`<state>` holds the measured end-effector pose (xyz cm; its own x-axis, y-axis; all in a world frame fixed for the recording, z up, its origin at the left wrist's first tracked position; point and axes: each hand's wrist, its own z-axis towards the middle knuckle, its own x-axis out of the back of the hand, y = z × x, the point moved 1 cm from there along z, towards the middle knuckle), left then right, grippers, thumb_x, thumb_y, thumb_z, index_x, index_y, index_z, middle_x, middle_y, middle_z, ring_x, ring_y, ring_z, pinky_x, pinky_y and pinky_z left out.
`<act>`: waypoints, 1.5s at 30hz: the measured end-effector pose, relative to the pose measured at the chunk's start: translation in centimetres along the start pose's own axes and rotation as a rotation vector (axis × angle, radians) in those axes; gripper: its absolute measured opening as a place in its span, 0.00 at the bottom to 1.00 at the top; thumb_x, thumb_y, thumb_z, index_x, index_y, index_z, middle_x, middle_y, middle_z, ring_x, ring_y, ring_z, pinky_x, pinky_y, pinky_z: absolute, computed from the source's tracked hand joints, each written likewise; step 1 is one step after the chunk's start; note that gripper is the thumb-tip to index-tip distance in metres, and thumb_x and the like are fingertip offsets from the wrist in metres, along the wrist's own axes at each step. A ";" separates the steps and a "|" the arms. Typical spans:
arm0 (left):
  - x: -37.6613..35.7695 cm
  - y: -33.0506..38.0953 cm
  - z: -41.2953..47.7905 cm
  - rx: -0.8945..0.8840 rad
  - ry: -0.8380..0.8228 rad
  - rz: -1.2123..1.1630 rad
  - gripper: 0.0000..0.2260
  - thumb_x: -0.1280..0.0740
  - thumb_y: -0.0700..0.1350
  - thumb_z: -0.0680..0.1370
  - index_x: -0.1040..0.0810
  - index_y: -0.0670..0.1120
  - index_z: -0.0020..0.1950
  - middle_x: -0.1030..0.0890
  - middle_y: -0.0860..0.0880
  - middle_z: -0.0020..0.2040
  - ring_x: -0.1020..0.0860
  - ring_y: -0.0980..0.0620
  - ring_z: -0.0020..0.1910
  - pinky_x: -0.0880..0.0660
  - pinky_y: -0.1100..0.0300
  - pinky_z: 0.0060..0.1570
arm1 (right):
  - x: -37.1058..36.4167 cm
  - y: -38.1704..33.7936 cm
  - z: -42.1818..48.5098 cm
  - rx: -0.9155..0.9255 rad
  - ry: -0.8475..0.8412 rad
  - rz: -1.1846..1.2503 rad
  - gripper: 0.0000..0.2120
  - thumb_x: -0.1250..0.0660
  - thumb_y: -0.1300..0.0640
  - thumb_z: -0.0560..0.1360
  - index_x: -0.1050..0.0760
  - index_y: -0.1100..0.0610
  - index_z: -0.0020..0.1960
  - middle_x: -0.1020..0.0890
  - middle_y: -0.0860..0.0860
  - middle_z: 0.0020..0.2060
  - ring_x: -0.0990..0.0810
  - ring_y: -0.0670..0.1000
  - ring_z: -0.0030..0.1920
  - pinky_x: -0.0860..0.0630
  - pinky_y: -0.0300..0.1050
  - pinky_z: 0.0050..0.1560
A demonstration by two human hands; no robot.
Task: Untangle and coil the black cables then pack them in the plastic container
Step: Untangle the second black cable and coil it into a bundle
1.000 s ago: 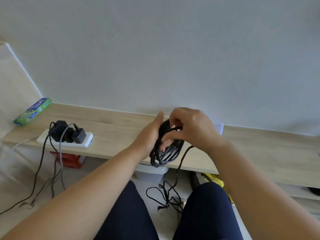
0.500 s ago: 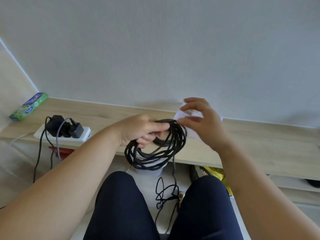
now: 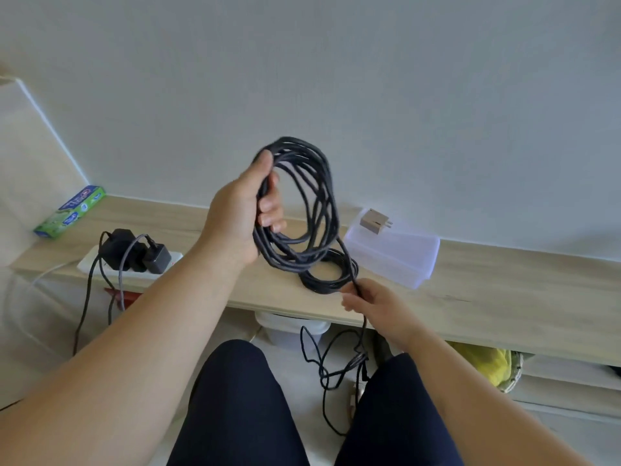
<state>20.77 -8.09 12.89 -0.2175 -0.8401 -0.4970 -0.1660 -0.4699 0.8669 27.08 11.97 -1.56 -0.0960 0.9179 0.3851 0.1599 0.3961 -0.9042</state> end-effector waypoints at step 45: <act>1.4 -2.8 -2.0 0.059 -0.397 0.603 0.27 0.47 0.64 0.77 0.27 0.42 0.39 0.37 0.51 0.22 0.40 0.54 0.18 0.38 0.64 0.22 | 2.8 -5.8 -1.4 -0.076 0.119 0.033 0.09 0.32 0.50 0.74 0.24 0.50 0.53 0.18 0.44 0.46 0.20 0.43 0.47 0.26 0.38 0.52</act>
<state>22.85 -8.47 9.83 -0.6190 -0.7812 0.0810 0.0435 0.0688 0.9967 27.26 12.31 5.00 0.0268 0.9252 0.3786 0.2353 0.3623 -0.9019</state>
